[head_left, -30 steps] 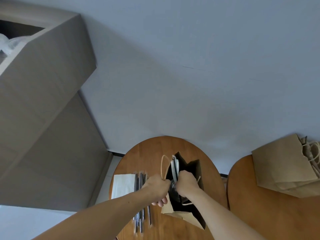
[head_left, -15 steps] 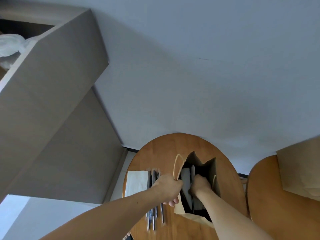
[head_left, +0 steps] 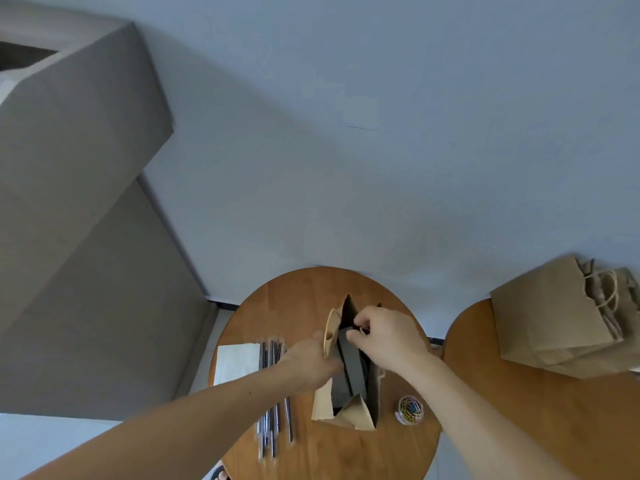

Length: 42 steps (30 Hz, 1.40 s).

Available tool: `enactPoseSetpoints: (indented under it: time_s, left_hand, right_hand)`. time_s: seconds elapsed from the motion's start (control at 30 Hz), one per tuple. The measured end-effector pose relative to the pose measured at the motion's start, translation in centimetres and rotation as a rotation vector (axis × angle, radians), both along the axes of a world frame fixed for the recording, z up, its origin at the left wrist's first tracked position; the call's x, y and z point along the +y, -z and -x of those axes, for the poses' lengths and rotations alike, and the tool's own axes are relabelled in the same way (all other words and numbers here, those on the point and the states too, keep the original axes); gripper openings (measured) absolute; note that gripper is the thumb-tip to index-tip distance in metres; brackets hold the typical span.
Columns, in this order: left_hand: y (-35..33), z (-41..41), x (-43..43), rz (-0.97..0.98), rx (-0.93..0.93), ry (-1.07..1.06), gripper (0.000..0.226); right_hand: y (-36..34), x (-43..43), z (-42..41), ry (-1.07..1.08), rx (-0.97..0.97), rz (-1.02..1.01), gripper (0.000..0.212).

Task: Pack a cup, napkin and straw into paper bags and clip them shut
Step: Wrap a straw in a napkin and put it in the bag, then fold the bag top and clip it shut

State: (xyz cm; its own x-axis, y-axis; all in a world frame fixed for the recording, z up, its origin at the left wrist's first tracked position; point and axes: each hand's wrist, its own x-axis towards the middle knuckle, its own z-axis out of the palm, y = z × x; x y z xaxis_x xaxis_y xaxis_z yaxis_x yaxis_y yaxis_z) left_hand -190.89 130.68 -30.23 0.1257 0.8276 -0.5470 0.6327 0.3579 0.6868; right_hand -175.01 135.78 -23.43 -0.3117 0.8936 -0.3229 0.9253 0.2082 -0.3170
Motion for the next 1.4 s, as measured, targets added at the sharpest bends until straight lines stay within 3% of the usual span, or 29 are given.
enactPoseSetpoints:
  time_s: [0.1,0.17,0.23,0.33,0.47,0.57,0.7,0.83,1.03,1.17,1.27,1.4]
  left_hand:
    - [0.3,-0.6,-0.5,0.062,-0.028,0.034,0.072]
    - [0.6,-1.1,-1.0,0.096,-0.048,0.062,0.086]
    - [0.4,-1.9,-1.3,0.086,-0.036,0.078,0.087]
    - [-0.3,-3.6,-1.4,0.068,0.011,0.096,0.076]
    - [-1.0,-6.2,-1.3,0.095,0.219,0.046,0.051]
    - [-0.9,-7.3,-0.5,0.006,0.382,0.035,0.023]
    - [-0.8,-7.3,0.6,-0.047,0.434,0.050,0.019]
    - [-1.5,-6.6,1.9,-0.078,0.484,0.101,0.019]
    - [-2.2,-5.2,4.7,-0.105,0.501,0.208,0.033]
    - [-1.8,-4.2,5.2,-0.122,0.455,0.170,0.036]
    - [-1.1,-4.1,4.7,-0.196,0.398,0.082,0.014]
    - [-0.1,-4.0,3.9,-0.317,0.409,0.014,0.007]
  right_hand:
    - [0.5,0.3,-2.8,0.284,0.275,-0.006,0.051]
    - [1.6,-0.2,-4.1,0.497,0.464,0.159,0.071]
    - [2.7,-1.1,-4.5,0.669,0.632,0.425,0.080]
    - [3.7,-1.8,-4.3,0.733,0.770,0.600,0.072]
    - [4.7,-1.8,-3.7,0.701,0.820,0.639,0.052]
    - [5.4,-1.5,-3.8,0.644,0.870,0.614,0.036]
    - [6.7,-0.5,-6.0,0.428,0.695,0.427,0.018]
    - [7.3,1.2,-8.7,0.100,0.411,-0.153,0.035]
    - [7.4,3.6,-11.0,-0.326,0.012,-0.494,0.047]
    - [8.2,4.5,-11.0,-0.398,-0.022,-0.459,0.021]
    - [8.9,4.9,-10.8,-0.364,0.037,-0.322,0.018]
    - [9.5,5.2,-10.9,-0.300,0.152,-0.312,0.013]
